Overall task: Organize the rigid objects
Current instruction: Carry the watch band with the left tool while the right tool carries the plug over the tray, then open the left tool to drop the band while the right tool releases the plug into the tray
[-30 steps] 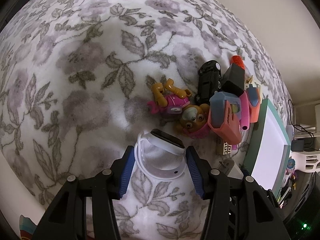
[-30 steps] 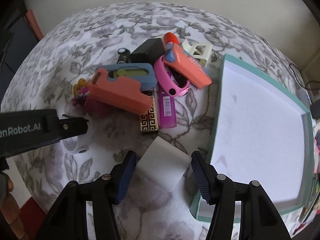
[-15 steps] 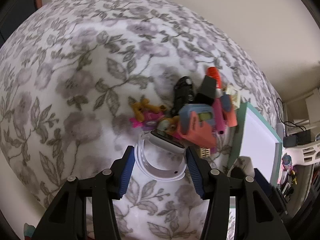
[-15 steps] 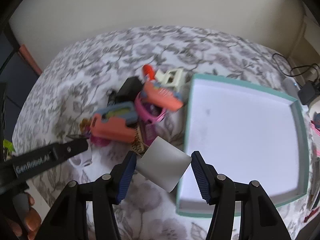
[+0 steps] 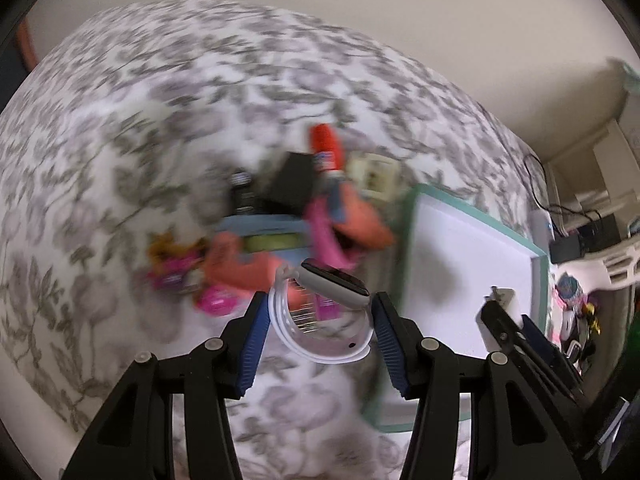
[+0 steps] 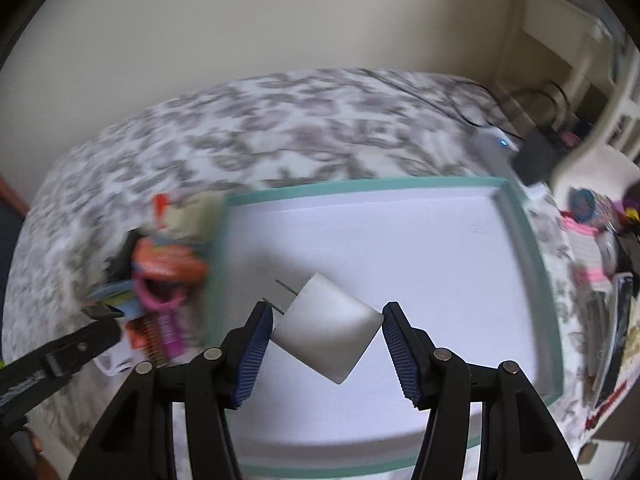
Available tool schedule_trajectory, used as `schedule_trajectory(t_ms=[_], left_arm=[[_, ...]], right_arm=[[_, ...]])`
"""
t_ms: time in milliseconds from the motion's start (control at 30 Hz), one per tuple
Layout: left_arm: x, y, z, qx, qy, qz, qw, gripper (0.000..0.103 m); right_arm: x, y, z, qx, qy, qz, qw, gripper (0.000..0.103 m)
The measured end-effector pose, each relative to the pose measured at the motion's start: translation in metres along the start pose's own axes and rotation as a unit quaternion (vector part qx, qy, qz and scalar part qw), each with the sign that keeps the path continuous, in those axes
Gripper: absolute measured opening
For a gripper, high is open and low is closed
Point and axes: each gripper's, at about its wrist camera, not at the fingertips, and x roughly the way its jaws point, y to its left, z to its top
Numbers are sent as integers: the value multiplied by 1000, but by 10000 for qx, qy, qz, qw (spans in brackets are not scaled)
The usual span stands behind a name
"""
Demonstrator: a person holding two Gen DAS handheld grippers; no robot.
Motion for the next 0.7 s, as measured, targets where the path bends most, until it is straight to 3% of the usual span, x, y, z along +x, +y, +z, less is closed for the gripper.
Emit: schedule_trajectory(t_ms=[300, 700], left_arm=[[31, -81, 5, 698, 237, -78, 9972, 54], [82, -120, 9, 843, 589, 87, 9947, 54]], right_arm=[[23, -59, 8, 716, 291, -207, 9968, 60], [33, -86, 14, 931, 348, -664, 9928, 60]])
